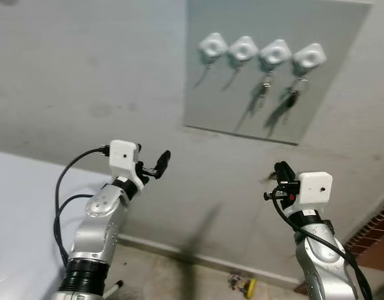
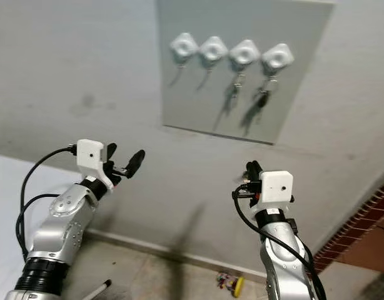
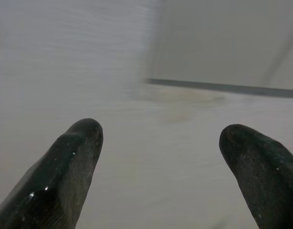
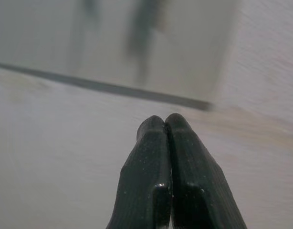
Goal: Hang keys on a hook
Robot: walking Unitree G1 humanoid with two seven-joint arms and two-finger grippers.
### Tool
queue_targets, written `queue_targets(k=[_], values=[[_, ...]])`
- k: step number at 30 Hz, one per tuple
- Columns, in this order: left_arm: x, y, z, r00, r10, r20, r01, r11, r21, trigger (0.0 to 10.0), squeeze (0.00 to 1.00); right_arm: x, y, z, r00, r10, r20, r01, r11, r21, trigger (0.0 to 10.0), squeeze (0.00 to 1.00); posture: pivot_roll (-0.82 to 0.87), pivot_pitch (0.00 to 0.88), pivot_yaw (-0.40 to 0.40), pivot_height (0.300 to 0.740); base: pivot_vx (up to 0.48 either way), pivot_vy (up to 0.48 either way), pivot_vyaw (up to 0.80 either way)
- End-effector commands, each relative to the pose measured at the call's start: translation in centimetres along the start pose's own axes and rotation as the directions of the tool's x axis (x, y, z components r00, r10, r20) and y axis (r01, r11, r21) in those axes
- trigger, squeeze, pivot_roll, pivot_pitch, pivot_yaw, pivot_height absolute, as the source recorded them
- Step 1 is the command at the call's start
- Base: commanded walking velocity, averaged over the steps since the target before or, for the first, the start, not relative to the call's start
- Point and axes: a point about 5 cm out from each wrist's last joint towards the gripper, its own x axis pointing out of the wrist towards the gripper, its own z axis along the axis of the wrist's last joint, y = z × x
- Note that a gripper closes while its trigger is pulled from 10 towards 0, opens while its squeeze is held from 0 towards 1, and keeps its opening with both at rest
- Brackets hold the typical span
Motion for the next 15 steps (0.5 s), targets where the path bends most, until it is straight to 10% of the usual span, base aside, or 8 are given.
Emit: queue_targets(k=[1,15], values=[[-0.1,0.7,0.7,1.000,0.022,0.013,-0.022,0.999,0.031,10.0,0.00,0.3,0.1,0.8,0.999,-0.004,0.034,0.004,1.000,0.008,10.0,0.00,-0.02,0.000,-0.014,0.740,0.360,0.000,0.00],[0.4,-0.5,3.5,0.991,-0.039,0.127,0.033,0.998,0.052,10.0,0.00,0.4,0.8,0.7,0.996,0.087,0.019,-0.087,0.996,-0.012,10.0,0.00,-0.02,0.000,-0.016,0.740,0.000,0.000,0.00]])
